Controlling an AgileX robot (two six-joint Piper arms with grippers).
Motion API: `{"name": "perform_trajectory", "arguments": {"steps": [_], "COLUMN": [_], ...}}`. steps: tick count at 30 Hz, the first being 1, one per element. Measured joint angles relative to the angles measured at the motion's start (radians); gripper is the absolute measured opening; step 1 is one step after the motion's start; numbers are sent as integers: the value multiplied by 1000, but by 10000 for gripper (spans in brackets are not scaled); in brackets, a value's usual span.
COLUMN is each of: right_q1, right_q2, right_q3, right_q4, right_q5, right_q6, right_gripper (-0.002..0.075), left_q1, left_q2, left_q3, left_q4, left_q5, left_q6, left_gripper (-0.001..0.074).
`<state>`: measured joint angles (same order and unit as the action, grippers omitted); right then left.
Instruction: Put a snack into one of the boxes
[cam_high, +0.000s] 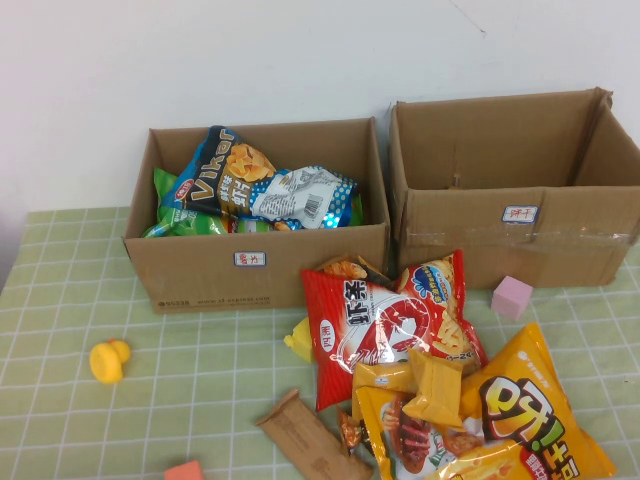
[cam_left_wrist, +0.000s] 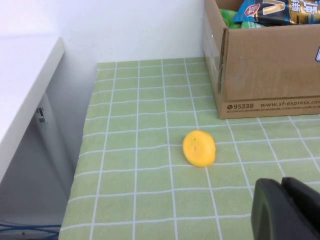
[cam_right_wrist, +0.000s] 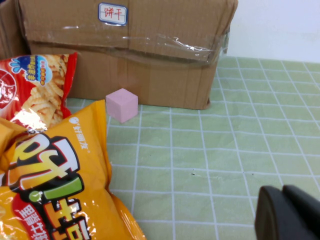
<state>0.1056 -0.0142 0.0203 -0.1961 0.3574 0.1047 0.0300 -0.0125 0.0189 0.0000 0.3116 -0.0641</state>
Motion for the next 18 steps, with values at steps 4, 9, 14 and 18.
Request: {"name": "perform_trajectory", "arguments": {"steps": [4,9,14,18], "right_q1": [0,0,0,0], "right_q2": [0,0,0,0], "right_q3": [0,0,0,0], "right_q4": [0,0,0,0], "right_q5": [0,0,0,0], "right_q6": [0,0,0,0], "right_gripper": [-2,-2,-2,-2], "left_q1": [6,6,6,6], "left_q2": [0,0,0,0], "left_q3": [0,0,0,0], "left_q4": [0,0,0,0], "left_q5": [0,2,2,2], "left_q6": [0,0,0,0], "left_gripper": [-1,-1,-1,-1]}}
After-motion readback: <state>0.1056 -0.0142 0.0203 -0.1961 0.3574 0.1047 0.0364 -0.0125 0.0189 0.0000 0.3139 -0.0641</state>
